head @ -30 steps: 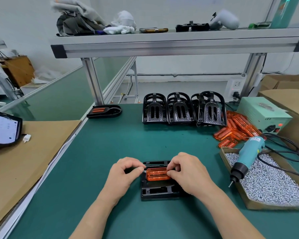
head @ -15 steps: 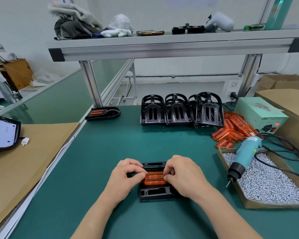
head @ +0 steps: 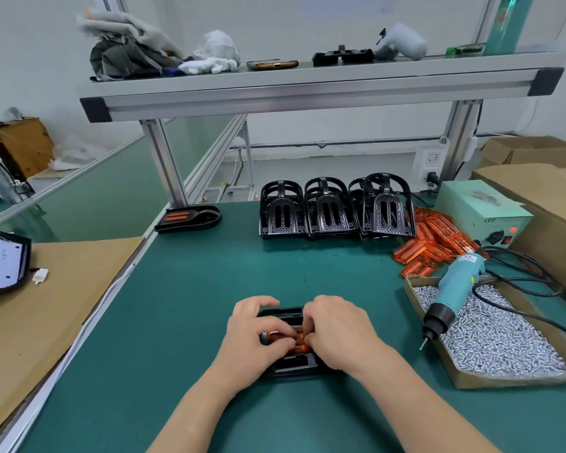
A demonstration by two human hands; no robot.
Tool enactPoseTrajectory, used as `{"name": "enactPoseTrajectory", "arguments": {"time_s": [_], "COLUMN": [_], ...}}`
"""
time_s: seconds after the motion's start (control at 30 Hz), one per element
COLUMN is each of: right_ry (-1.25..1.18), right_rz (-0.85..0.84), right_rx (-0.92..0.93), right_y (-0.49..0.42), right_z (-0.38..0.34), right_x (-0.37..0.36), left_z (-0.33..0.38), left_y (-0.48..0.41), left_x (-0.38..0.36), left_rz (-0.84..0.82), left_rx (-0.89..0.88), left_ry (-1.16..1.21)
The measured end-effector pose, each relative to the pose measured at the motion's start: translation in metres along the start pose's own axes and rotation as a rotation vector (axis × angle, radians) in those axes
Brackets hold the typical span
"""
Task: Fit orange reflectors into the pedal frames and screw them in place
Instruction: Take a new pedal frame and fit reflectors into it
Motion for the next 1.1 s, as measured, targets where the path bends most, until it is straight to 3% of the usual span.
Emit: {"name": "enactPoseTrajectory", "arguments": {"time_s": [0.13,0.33,0.47,0.63,0.83,1.1], "right_ry": [-0.073,-0.238,-0.214,-0.062,0.021,-0.064], "right_rz": [0.042,0.393,0.531,0.441,0.107,0.221], "right_rx": [0.006,-0.091,-0.274,-0.536,-0.565,-0.599], "right_y": [0.006,0.027,0.046,0.064,0.067,0.065], "right_z": [0.005,0.049,0.105,0.163,0.181,0.183], "right_x": [0.003,0.056,0.089,0.082,0.045,0.044], "left_z": [0.000,-0.002,-0.004,-0.006,-0.005,0.012], "left_y": [-0.006,-0.007,-0.006,-0.005,-0.006,-0.008], "left_x": [-0.004,-0.007,-0.007,-0.008,-0.008,-0.006], "left_rz": [-0.065,-0.066,-0.069,-0.055,-0.056,0.055], "left_rx": [0.078,0.138,0.167,0.168,0.167,0.131], "left_ry": [0.005,0.022,0.046,0.043,0.039,0.094]}}
Point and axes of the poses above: each hand's wrist, its own y-axis away from the middle knuckle, its own x-axis out of the back of the hand, z = x × y, the point moved 4 cm from there along -y, towards the middle knuckle, and after that the axes turned 7 degrees about z, right-handed, at the moved point
